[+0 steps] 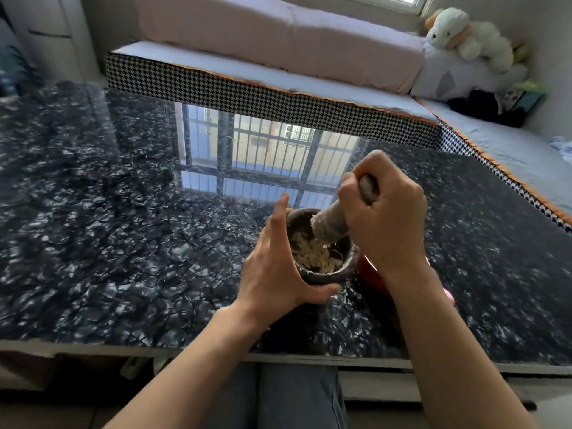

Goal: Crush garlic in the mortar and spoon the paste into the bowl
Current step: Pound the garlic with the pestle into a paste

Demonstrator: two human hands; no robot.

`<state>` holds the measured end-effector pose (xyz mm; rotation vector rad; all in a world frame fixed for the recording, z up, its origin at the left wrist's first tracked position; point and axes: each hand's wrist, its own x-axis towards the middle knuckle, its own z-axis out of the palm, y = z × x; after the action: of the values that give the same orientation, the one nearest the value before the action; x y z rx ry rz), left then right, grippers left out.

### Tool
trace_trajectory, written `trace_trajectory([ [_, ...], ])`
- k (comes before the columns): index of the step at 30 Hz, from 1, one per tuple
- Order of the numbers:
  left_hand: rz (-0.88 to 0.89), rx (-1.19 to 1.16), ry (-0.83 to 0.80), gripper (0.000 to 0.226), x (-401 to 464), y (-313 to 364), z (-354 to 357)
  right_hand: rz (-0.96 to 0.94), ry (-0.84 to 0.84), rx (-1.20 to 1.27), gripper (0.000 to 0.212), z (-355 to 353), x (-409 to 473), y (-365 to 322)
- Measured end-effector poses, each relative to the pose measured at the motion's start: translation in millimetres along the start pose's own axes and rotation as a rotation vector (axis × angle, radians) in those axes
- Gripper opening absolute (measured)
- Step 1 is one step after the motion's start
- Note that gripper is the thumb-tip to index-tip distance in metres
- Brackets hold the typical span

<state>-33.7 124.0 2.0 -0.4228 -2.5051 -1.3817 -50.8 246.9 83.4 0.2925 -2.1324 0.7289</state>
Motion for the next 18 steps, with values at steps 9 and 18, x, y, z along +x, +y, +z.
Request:
trace_trajectory([
  [9, -0.014, -0.008, -0.092, 0.133, 15, -2, -6, -0.033, -0.167, -0.099, 0.01, 17, 12, 10],
  [18, 0.002, -0.028, -0.217, 0.135, 25, -11, -15, -0.113, -0.335, -0.148, 0.013, 34, 1, 18],
])
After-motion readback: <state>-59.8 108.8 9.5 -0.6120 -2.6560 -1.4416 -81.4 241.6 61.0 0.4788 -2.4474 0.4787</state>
